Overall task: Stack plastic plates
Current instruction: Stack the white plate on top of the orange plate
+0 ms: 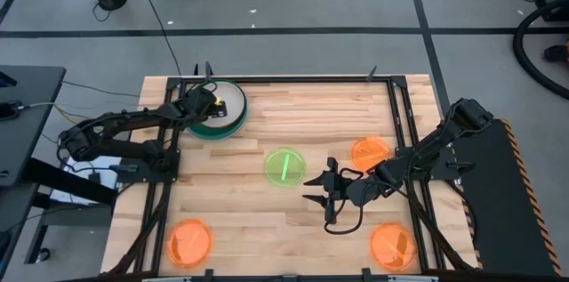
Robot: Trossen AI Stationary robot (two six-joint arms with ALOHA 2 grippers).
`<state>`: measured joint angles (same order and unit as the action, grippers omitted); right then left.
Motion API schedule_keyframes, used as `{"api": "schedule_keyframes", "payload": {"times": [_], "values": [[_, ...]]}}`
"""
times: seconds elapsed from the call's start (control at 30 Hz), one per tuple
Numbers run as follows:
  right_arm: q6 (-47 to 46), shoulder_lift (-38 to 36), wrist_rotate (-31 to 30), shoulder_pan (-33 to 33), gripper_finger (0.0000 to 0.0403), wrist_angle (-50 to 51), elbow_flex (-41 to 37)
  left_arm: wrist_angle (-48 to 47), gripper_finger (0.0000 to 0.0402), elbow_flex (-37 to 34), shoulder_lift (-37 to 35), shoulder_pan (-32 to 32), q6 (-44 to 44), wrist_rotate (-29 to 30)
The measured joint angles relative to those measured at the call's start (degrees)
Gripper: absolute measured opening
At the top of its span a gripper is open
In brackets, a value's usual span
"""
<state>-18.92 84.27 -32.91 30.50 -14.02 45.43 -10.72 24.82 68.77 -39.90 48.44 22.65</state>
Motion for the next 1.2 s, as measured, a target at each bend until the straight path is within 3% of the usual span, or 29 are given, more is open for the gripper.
{"api": "schedule_keyframes", "payload": {"times": [0.2, 0.4, 0.8, 1.2], "values": [[0.0, 0.0, 0.0, 0.0, 0.0173, 0.0, 0.0, -2.8, 0.0190, 3.5, 0.0, -1.8, -3.9, -3.9], [0.0, 0.0, 0.0, 0.0, 0.0173, 0.0, 0.0, -5.9, 0.0190, 8.5, 0.3, -2.5, -5.9, -4.2], [-0.6, 0.0, 0.0, 0.0, 0.0173, 0.9, 0.0, -3.5, 0.0190, 8.8, 10.6, -0.6, -6.0, -3.2], [-1.8, 0.0, 0.0, 0.1, 0.0173, 1.3, 0.0, -8.6, 0.0190, 8.6, 7.0, -1.2, -8.7, -4.5]]}}
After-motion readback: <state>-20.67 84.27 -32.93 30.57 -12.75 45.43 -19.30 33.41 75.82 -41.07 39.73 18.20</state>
